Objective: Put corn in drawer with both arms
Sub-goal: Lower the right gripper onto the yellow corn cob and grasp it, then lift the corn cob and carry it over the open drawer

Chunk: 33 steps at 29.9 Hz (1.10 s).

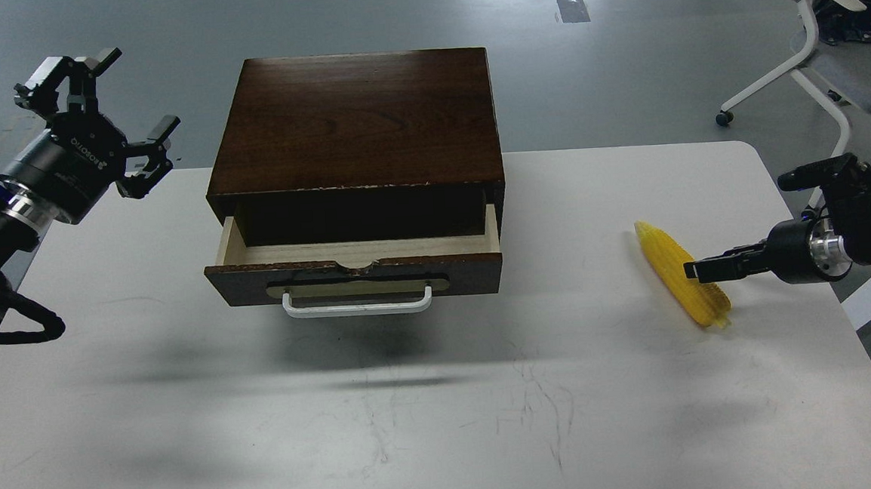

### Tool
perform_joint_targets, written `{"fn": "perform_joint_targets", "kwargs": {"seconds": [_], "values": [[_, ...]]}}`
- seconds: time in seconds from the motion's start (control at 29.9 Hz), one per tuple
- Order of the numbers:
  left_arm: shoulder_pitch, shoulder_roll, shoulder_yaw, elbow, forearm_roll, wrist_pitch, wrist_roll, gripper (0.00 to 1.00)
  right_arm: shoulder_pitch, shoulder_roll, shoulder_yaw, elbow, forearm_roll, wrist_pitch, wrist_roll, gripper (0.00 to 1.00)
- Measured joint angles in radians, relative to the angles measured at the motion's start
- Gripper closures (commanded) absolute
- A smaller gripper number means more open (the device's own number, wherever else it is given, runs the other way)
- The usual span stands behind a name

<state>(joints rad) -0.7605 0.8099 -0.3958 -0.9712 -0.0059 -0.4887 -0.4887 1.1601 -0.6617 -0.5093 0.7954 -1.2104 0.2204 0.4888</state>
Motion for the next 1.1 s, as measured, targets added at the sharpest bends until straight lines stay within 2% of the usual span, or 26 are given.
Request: {"fn": "perform_joint_targets", "kwargs": {"seconds": [0.2, 0.3, 0.33, 0.37, 0.4, 0.5, 0.84, 0.97, 1.1], "values": [[0.0, 0.0, -0.004, -0.001, 0.0, 0.0, 0.0, 0.01, 0.0, 0.036, -0.008, 0.003, 0.0, -0.008, 0.0, 0.12], [0.0, 0.001, -0.005, -0.001, 0.0, 0.0, 0.0, 0.01, 0.0, 0.041, -0.021, 0.003, 0.0, -0.009, 0.0, 0.35], [0.0, 0.001, -0.005, -0.002, 0.0, 0.0, 0.0, 0.01, 0.0, 0.041, -0.03, 0.003, 0.0, -0.009, 0.0, 0.48], [0.0, 0.001, -0.005, -0.002, 0.0, 0.0, 0.0, 0.01, 0.0, 0.042, -0.042, 0.003, 0.0, -0.009, 0.0, 0.55], [0.0, 0.001, -0.005, -0.003, 0.0, 0.0, 0.0, 0.01, 0.0, 0.042, -0.054, 0.003, 0.0, -0.009, 0.0, 0.72], [-0.001, 0.002, -0.005, -0.003, 0.0, 0.0, 0.0, 0.01, 0.0, 0.038, -0.074, 0.008, 0.0, -0.009, 0.0, 0.98], [-0.001, 0.002, -0.005, -0.006, 0.0, 0.0, 0.0, 0.01, 0.054, 0.034, -0.082, 0.045, 0.0, -0.009, 0.0, 1.0], [-0.001, 0.002, -0.006, -0.006, -0.001, 0.0, 0.0, 0.01, 0.168, 0.034, -0.084, 0.094, 0.0, -0.009, 0.0, 1.0], [-0.002, 0.004, -0.012, -0.006, -0.002, 0.0, 0.0, 0.01, 0.368, 0.047, -0.121, 0.152, 0.004, -0.007, 0.0, 1.0]]}}
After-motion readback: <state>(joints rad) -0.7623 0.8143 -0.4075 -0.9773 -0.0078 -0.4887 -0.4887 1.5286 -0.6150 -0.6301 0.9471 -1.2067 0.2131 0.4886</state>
